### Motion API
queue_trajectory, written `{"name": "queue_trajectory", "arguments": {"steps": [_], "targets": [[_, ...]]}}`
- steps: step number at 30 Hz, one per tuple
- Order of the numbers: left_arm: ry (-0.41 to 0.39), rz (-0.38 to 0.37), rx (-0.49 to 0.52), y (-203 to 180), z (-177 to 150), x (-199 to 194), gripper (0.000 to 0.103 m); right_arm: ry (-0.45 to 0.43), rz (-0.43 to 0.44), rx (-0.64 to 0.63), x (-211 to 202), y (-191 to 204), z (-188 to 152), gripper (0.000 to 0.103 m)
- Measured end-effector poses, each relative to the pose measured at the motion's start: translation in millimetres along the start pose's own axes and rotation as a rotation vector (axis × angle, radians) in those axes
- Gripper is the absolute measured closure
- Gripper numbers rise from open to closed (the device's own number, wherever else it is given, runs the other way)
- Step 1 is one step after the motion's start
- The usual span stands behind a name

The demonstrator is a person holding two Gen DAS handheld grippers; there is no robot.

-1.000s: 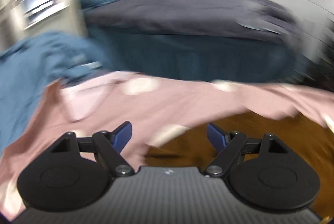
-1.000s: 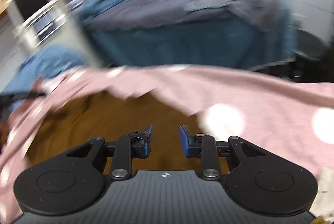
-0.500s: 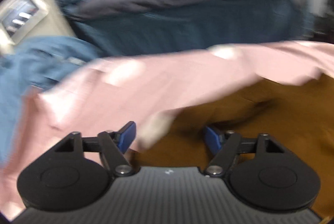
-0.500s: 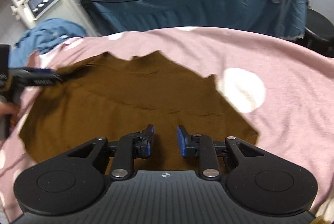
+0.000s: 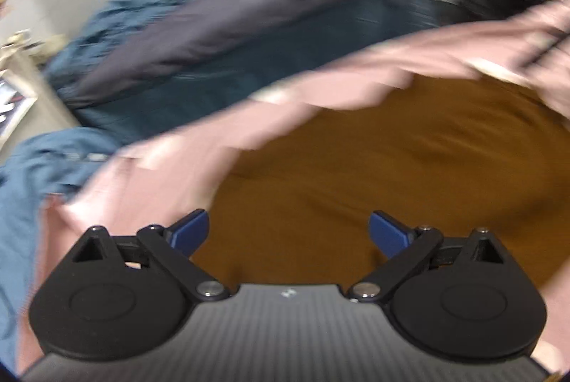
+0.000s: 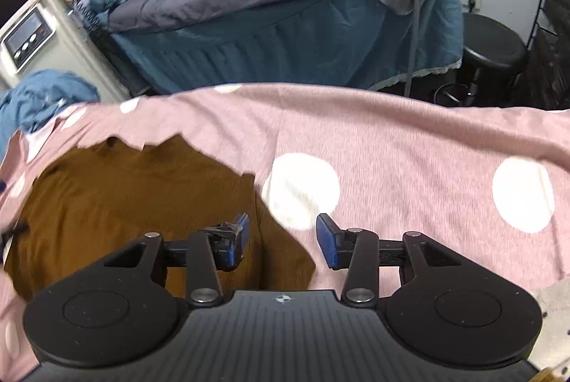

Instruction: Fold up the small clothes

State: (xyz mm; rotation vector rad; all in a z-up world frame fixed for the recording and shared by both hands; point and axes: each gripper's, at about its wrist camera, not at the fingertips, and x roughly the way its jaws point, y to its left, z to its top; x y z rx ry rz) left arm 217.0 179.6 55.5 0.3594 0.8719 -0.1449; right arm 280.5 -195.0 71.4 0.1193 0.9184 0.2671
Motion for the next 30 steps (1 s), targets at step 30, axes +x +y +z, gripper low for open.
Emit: {"name": "queue_trajectory", "arguments": {"steps": [30], "targets": [[-0.092,-0.092,0.716,-268.7,-32.2,-15.0,0.018,0.121,0.177,0.201,-25.4,-40.0,-47.4,0.006]]}}
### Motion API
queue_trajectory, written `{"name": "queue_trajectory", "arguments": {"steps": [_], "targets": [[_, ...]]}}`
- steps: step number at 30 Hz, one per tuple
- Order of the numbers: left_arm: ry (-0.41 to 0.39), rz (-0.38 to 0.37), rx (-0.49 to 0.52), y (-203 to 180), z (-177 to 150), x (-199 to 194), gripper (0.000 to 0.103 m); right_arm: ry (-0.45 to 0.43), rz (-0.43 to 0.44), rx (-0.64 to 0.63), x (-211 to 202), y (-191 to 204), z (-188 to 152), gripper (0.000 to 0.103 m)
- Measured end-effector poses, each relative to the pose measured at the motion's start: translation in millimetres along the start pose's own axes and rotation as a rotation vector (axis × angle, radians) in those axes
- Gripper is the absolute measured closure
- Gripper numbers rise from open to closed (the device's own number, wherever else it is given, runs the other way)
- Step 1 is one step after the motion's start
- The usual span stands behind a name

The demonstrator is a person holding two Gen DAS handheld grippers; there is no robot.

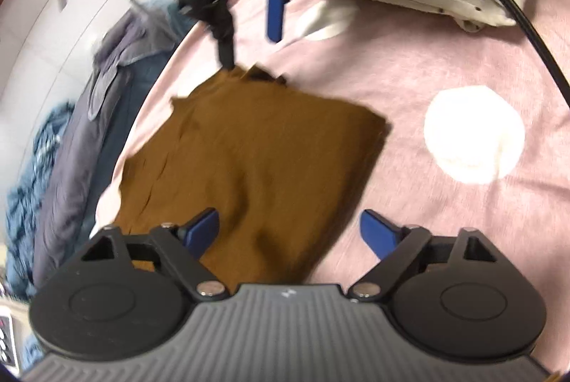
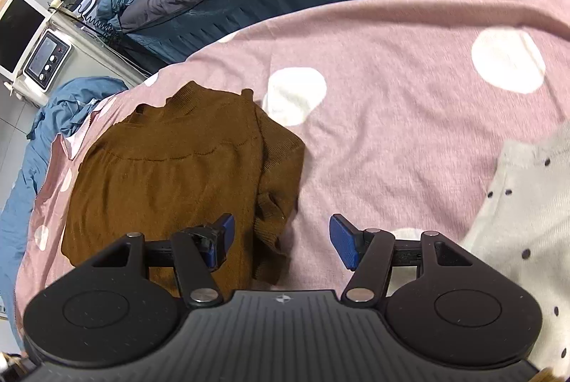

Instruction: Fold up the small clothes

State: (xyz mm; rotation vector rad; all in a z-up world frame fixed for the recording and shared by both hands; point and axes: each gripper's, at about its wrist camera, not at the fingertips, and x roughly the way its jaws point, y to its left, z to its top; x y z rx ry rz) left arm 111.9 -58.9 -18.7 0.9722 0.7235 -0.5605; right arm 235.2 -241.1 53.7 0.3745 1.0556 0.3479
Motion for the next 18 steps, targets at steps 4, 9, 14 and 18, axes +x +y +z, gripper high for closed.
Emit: {"name": "queue_trajectory", "arguments": {"steps": [4,9,14,18], "targets": [[-0.042,0.045,0.066,-11.5,20.7,13.7,0.022,0.005,0.000,-0.001,-0.9,-4.2,-1.0,0.006],[-0.057,0.045,0.098,-16.0,39.9,27.6,0.038,-0.005,0.021,0.019,0.4,-9.0,4.1,0.006],[-0.019,-0.028,-0.099,0.4,43.9,31.0,0.057,-0.005,0.068,0.085,12.7,-14.7,13.4,0.003],[0.003,-0.102,-0.267,13.7,40.8,32.5,0.074,-0.001,0.120,0.136,27.6,-11.8,14.8,0.000]]}}
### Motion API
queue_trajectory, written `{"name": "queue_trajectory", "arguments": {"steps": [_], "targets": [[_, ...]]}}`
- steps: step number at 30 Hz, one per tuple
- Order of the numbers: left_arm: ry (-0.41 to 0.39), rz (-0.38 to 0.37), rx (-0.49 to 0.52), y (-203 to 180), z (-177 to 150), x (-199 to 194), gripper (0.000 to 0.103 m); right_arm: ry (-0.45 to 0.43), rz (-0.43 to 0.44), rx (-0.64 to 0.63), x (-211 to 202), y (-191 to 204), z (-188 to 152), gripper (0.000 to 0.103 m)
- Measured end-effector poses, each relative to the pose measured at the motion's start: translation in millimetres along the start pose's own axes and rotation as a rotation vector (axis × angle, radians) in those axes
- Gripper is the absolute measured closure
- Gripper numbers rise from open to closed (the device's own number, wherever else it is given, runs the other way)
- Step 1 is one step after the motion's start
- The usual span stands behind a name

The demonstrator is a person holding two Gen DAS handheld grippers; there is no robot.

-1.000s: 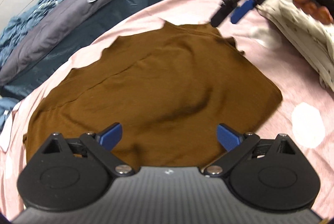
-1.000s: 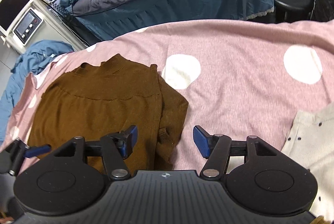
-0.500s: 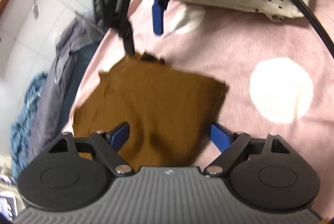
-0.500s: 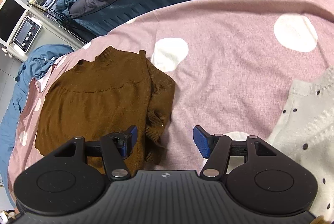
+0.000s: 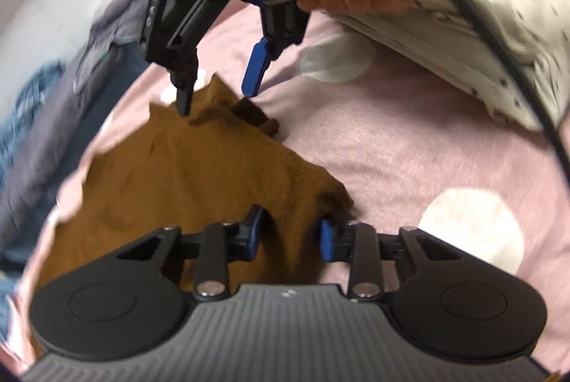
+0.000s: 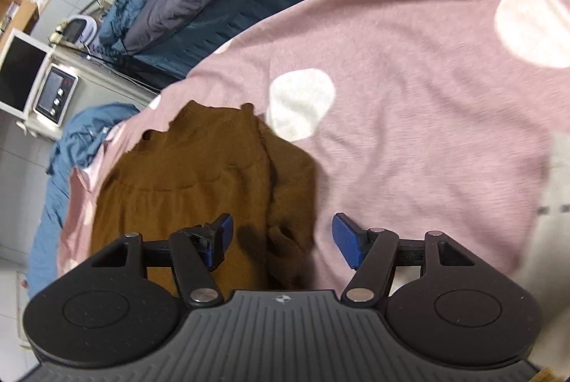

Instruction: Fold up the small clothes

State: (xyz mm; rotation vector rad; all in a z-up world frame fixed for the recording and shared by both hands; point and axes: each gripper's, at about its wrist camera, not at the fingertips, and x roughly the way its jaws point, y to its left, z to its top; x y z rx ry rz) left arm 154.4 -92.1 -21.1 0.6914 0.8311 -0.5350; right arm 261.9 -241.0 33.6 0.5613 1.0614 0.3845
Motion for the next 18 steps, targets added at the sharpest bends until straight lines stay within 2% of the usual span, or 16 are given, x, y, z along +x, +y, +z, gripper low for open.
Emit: {"name": "queue_trajectory", "arguments": {"steps": [2,5,8,9,10,12,15,18], "targets": [[0.014,-0.026,-0.063,8.5,-0.5,1.0,0.075,-0.017,0.005,0.031,4.3,0.9,0.2,0.000],[0.032,-0.048,-0.150,18.7,1.6,1.5,0.085,-0.058,0.019,0.070,4.6,0.6,4.1,0.001],[0.044,-0.063,-0.200,24.8,0.0,0.9,0.089,-0.041,0.015,0.038,7.5,6.3,7.5,0.013],[0.045,-0.065,-0.212,26.1,0.2,1.5,0.091,-0.028,0.008,0.018,9.0,8.7,8.4,0.031],[0.046,-0.063,-0.226,27.5,0.6,2.0,0.092,-0.009,0.004,0.000,11.4,11.0,9.2,0.056],[0.045,-0.066,-0.277,32.5,0.2,3.5,0.095,0.024,0.008,-0.023,15.2,14.3,9.4,0.076],[0.036,-0.079,-0.387,41.7,-5.9,0.7,0.097,0.033,-0.010,-0.047,15.8,21.3,8.7,0.083],[0.012,-0.080,-0.479,53.5,-10.7,-9.6,0.097,0.035,-0.011,-0.045,14.5,29.9,11.6,0.085]]}}
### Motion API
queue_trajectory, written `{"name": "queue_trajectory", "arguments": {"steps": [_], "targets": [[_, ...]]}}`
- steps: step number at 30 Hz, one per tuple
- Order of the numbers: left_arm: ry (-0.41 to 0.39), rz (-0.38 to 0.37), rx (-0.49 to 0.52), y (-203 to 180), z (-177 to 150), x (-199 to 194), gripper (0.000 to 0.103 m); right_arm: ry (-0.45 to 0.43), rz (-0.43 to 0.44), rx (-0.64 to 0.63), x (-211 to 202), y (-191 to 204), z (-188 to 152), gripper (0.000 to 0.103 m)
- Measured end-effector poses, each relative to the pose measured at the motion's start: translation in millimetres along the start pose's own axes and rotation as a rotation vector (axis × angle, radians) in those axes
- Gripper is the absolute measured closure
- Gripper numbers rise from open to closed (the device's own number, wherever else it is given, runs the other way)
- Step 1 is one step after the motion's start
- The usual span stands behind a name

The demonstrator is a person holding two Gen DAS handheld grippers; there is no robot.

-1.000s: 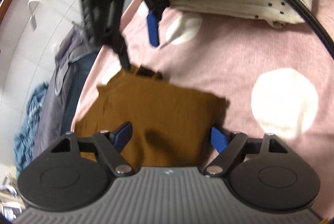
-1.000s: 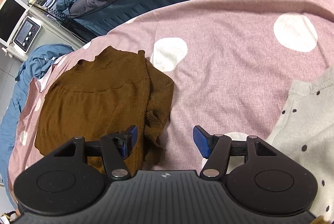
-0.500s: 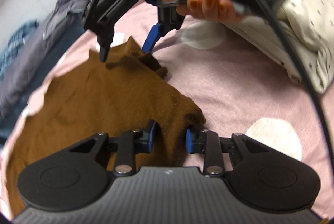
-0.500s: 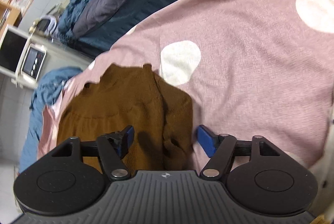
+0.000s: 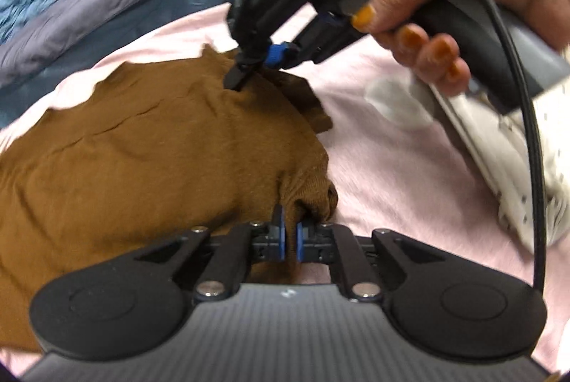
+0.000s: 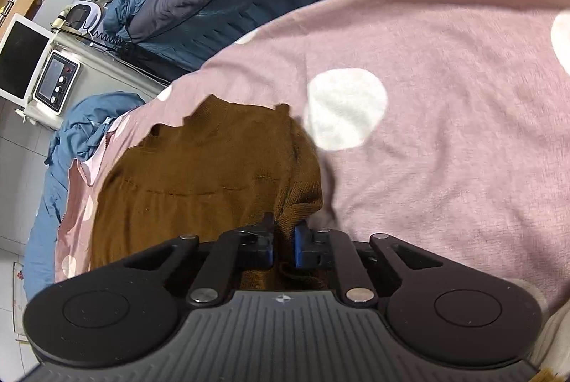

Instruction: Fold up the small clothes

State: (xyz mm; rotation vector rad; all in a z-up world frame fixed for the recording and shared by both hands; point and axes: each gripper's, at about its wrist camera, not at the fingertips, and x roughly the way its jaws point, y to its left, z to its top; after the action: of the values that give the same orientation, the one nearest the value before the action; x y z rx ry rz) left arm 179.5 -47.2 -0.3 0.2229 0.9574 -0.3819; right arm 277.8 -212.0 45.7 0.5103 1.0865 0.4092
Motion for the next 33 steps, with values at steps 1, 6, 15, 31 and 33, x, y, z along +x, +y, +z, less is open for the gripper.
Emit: {"name": "queue_trajectory", "arguments": {"steps": [1,6,15,31,33], "targets": [[-0.013,-0.005,-0.031,4.6,0.6,-4.5,0.097,0.003,0.011,0.004,0.9,4.6,1.7,0.086],[-0.086,-0.022,-0.244,48.5,-2.9,-37.1,0.098,0.015,0.080,-0.013,1.8,46.2,11.7,0.087],[-0.227,0.031,-0.783,195.7,-67.6,-107.2,0.098,0.077,0.224,0.018,56.4,145.5,21.2,0.087],[-0.199,0.186,-1.083,304.9,-165.3,-138.0,0.098,0.141,0.117,-0.152,153.8,250.7,11.4,0.075],[-0.182,0.204,-1.083,303.7,-171.8,-135.8,0.098,0.127,0.145,-0.135,155.9,252.1,11.2,0.066]]}}
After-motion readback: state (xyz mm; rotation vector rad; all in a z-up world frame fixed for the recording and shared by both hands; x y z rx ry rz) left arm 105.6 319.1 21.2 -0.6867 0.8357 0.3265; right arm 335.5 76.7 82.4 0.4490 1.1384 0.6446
